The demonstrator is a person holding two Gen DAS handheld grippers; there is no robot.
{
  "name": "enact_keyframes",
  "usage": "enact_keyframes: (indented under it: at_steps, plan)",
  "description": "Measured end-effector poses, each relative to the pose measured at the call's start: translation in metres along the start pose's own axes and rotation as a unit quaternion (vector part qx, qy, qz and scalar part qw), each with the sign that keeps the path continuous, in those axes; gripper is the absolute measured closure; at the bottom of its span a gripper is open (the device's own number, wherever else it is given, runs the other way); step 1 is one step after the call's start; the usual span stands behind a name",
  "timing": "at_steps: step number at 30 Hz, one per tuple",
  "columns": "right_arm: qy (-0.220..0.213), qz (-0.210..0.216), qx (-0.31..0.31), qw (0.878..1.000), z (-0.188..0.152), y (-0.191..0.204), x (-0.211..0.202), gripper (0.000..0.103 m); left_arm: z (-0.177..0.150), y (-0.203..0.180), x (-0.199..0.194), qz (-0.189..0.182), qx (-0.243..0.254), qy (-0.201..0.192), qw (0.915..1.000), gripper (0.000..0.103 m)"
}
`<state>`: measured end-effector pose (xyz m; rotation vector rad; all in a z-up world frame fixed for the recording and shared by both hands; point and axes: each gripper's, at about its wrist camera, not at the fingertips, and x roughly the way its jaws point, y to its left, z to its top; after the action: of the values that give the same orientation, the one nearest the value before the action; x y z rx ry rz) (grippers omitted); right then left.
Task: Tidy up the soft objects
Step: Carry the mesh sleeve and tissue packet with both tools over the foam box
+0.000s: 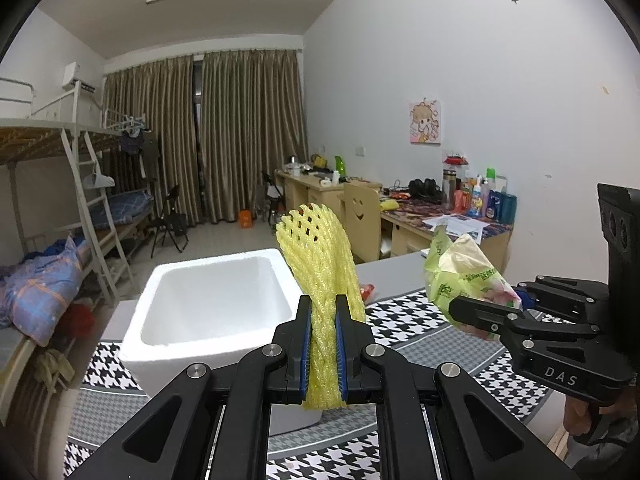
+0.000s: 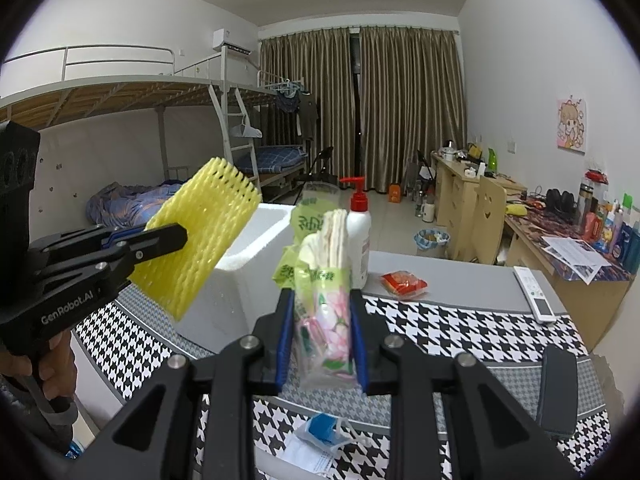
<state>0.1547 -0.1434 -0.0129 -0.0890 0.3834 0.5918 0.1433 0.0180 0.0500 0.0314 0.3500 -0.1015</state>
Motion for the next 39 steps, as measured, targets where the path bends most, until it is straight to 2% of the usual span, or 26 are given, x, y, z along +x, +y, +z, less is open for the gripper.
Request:
enact_keyframes:
  at_steps: [10,22,39]
  plan:
    - [-0.004,0.007,-0.003,1.0,0.011,0.0,0.008,0.073,0.008,0.009,0.002,0.019,-0.004,-0.01,0.9998,0.092]
    - [-0.021,0.014,-0.007,1.0,0.025,0.002,0.014,0.073,0.017,0.019,0.007,0.024,-0.003,-0.023,0.9995,0.092]
    - [-0.021,0.029,-0.014,0.999,0.045,0.014,0.035,0.073,0.029,0.05,0.019,0.047,-0.021,-0.025,0.9984,0.092]
